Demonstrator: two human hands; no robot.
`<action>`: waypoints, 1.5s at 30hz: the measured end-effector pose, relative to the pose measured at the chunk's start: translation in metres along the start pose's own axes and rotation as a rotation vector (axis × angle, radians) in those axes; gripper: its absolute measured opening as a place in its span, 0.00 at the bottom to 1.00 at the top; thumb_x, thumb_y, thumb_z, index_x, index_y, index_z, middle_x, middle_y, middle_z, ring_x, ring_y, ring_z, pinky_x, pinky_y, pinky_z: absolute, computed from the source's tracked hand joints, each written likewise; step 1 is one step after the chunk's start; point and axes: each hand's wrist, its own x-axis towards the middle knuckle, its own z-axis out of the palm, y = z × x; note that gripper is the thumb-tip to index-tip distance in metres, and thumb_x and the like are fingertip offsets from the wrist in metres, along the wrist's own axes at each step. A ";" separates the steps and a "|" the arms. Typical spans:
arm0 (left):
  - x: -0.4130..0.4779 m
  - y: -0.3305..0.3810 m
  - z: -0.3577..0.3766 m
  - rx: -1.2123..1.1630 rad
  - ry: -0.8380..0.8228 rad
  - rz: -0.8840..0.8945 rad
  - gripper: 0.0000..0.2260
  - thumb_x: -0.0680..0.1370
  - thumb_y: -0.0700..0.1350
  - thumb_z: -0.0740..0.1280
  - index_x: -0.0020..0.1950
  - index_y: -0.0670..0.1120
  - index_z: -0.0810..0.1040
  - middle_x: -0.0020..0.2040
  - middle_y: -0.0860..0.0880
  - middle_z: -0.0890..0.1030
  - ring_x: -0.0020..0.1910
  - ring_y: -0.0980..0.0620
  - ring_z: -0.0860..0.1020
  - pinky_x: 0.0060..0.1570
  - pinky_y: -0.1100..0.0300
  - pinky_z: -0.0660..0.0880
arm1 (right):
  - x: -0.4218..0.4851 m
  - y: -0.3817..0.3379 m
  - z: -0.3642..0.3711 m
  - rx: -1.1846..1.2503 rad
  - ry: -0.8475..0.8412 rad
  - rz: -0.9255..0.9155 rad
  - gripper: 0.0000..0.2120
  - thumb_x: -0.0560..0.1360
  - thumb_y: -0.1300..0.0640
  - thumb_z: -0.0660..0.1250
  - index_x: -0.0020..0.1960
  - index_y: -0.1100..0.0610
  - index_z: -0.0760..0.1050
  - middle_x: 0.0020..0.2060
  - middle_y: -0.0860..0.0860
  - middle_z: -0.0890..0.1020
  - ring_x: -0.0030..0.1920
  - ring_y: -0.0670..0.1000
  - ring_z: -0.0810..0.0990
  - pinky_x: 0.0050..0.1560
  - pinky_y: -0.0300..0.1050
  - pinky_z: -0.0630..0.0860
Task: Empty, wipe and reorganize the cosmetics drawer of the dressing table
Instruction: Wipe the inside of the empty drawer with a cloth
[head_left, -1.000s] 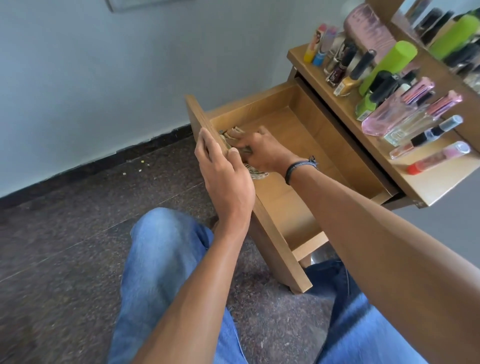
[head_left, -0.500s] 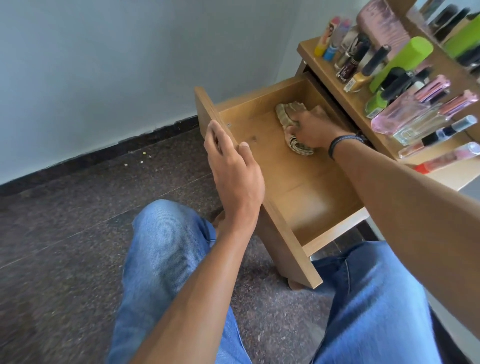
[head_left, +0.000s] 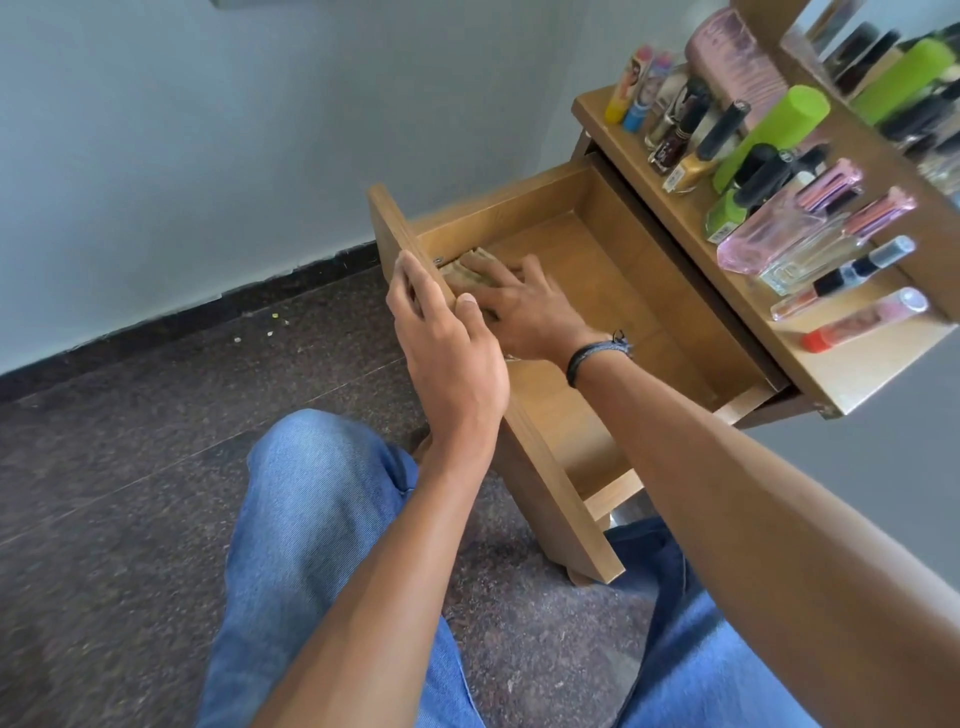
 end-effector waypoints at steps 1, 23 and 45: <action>0.000 0.000 0.000 0.001 -0.007 0.005 0.26 0.84 0.41 0.57 0.81 0.40 0.54 0.79 0.46 0.59 0.74 0.47 0.66 0.69 0.48 0.70 | 0.002 0.004 -0.002 -0.021 0.000 -0.019 0.24 0.84 0.37 0.48 0.79 0.32 0.54 0.80 0.40 0.56 0.66 0.56 0.62 0.69 0.52 0.66; 0.002 -0.001 0.002 0.013 0.009 -0.010 0.27 0.84 0.42 0.58 0.81 0.42 0.55 0.79 0.49 0.60 0.74 0.50 0.66 0.67 0.62 0.64 | -0.005 0.001 0.006 0.066 -0.003 0.127 0.22 0.85 0.42 0.49 0.79 0.35 0.59 0.81 0.42 0.56 0.76 0.58 0.56 0.72 0.61 0.62; 0.001 -0.004 0.001 0.018 0.047 0.022 0.26 0.84 0.41 0.58 0.81 0.39 0.55 0.77 0.47 0.62 0.70 0.52 0.69 0.56 0.78 0.60 | -0.147 -0.008 -0.011 -0.053 -0.298 -0.020 0.32 0.81 0.56 0.61 0.82 0.42 0.55 0.76 0.48 0.61 0.68 0.50 0.61 0.70 0.45 0.64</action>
